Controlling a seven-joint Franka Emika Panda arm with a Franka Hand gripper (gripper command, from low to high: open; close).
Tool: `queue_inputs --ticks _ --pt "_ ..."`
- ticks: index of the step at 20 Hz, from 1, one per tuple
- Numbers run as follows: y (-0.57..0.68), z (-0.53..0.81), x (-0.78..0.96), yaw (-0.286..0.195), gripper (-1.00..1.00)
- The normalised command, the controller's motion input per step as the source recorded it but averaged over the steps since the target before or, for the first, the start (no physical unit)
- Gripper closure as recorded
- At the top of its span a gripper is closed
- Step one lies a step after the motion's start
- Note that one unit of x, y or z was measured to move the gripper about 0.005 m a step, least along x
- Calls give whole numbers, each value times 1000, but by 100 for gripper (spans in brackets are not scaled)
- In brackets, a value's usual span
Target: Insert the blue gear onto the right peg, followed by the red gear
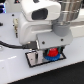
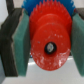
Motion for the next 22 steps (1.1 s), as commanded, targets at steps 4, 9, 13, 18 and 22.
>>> queue_inputs --ticks 4,9,13,18,22 --pt "53 -33 158 0 100" --pt "101 142 98 0 -100" --pt "54 36 142 0 100" --pt "70 223 82 0 -100" --pt "169 742 -9 0 -100"
